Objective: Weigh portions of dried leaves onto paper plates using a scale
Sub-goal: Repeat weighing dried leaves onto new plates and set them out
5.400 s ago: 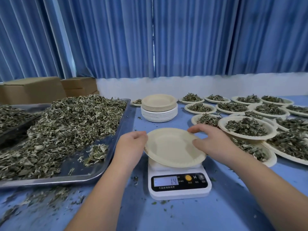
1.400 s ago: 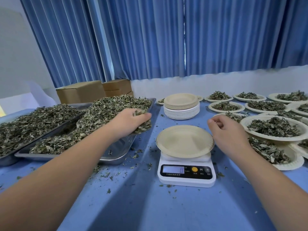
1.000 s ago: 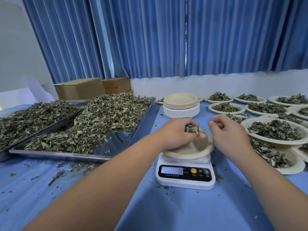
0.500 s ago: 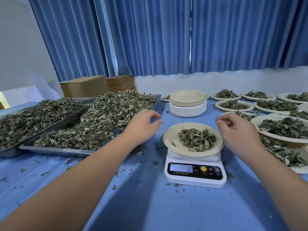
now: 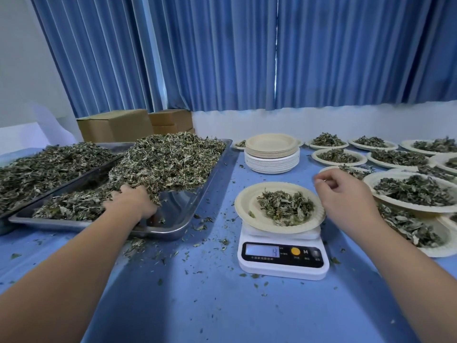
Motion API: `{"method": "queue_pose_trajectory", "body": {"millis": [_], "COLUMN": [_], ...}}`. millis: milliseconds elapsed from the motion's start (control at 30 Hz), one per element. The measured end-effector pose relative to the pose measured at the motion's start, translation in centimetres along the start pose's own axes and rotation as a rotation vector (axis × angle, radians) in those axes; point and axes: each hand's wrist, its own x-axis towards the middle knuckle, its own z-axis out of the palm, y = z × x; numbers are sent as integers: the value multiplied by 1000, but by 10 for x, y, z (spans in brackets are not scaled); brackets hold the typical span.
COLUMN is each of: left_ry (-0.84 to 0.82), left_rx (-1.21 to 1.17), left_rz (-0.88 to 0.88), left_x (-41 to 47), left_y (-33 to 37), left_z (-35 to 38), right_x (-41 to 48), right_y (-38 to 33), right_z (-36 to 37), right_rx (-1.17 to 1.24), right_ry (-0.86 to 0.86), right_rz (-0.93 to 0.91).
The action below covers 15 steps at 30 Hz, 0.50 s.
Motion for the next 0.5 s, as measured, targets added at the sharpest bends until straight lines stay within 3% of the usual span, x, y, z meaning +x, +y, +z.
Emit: {"method": "queue_pose_trajectory", "body": {"millis": [333, 500], "left_ry": [8, 8], "left_rx": [-82, 24], "left_rz": [166, 329], "left_x": [-6, -21], "left_y": [1, 13], "left_z": [-4, -6], "right_x": [0, 0], "right_y": [0, 0], "right_z": [1, 0], "right_rx": [0, 15], "right_ry": [3, 7], "right_rz": [8, 12]}}
